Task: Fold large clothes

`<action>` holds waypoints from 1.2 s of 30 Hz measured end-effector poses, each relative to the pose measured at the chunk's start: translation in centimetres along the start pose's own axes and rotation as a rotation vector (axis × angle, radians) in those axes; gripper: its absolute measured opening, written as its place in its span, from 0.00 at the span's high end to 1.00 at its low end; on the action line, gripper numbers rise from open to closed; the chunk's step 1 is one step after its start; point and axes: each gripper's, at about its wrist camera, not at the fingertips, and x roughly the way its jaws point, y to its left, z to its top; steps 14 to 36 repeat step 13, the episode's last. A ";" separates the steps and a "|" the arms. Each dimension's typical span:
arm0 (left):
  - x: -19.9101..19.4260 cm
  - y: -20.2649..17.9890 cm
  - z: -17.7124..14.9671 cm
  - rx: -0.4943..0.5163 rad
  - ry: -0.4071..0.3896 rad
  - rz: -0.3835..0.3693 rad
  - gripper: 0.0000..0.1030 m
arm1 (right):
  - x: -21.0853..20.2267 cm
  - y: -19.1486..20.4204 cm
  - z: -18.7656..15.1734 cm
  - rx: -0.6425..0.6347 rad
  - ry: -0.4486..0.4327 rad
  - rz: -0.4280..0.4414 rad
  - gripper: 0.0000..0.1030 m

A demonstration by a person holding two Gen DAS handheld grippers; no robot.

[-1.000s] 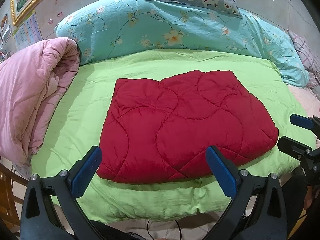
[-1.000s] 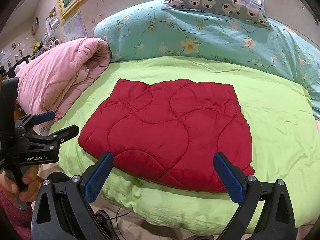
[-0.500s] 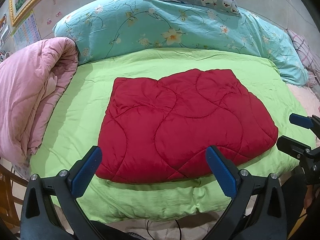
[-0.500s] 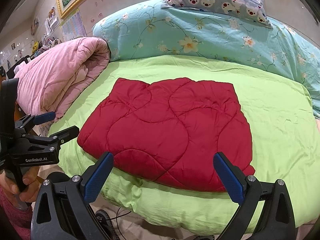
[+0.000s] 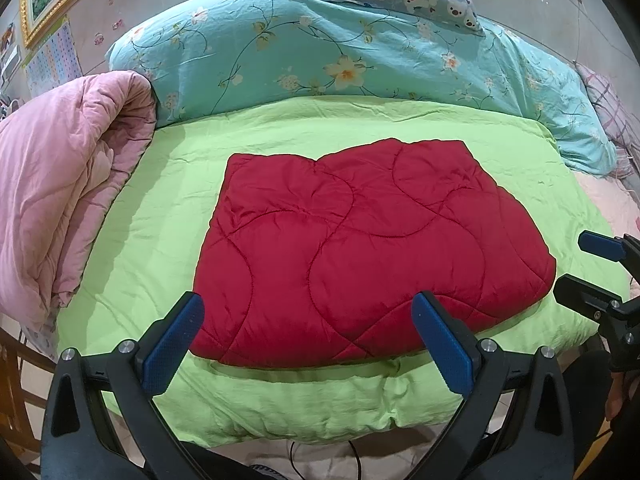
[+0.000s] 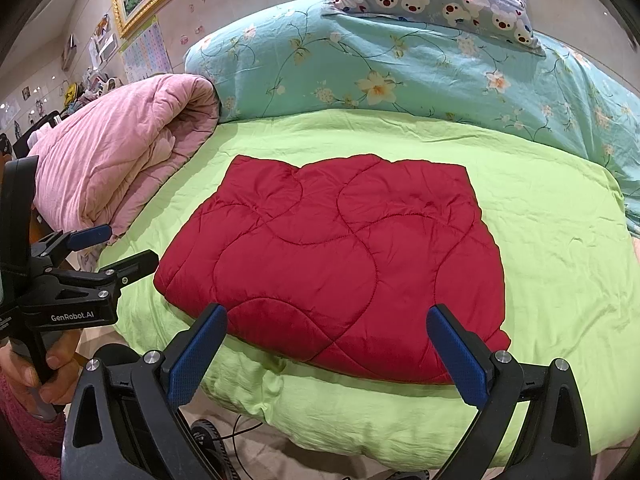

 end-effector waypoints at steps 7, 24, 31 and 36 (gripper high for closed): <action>0.2 -0.2 0.1 -0.002 0.002 0.006 0.00 | 0.1 -0.2 0.0 0.007 0.000 -0.002 0.02; 0.4 -0.4 0.2 -0.005 0.003 0.005 0.00 | 0.4 -0.4 0.0 0.010 0.005 -0.003 0.02; 0.4 -0.4 0.2 -0.005 0.003 0.005 0.00 | 0.4 -0.4 0.0 0.010 0.005 -0.003 0.02; 0.4 -0.4 0.2 -0.005 0.003 0.005 0.00 | 0.4 -0.4 0.0 0.010 0.005 -0.003 0.02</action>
